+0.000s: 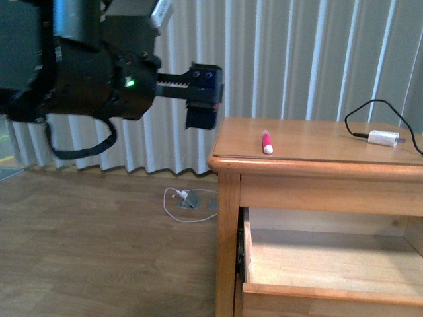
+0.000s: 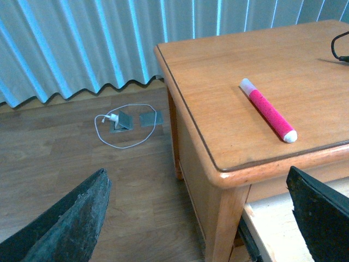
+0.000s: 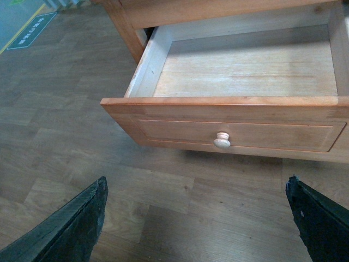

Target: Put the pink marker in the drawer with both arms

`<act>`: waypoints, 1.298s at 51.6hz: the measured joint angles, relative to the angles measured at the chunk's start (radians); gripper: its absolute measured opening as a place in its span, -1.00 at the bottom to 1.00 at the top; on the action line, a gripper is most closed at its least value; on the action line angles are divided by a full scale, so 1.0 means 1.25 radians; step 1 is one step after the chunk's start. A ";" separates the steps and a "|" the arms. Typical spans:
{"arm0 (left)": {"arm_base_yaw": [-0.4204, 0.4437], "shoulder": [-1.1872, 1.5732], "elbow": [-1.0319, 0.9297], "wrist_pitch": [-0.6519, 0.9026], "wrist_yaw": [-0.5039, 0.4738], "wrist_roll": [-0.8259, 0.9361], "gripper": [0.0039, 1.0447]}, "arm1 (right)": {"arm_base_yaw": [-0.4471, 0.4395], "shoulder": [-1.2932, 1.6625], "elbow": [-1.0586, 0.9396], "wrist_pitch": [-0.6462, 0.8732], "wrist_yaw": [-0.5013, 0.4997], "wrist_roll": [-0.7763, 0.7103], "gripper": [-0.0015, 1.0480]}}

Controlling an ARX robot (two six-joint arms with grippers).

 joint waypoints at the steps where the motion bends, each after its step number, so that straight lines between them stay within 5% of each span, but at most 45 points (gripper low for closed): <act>1: -0.004 0.016 0.020 -0.005 -0.002 0.000 0.89 | 0.000 0.000 0.000 0.000 0.000 0.000 0.84; 34: -0.085 0.410 0.580 -0.233 0.028 -0.018 0.89 | 0.000 0.000 0.000 0.000 0.000 -0.002 0.84; 67: -0.115 0.529 0.692 -0.325 0.013 -0.044 0.89 | 0.000 0.000 0.000 0.000 0.000 -0.002 0.84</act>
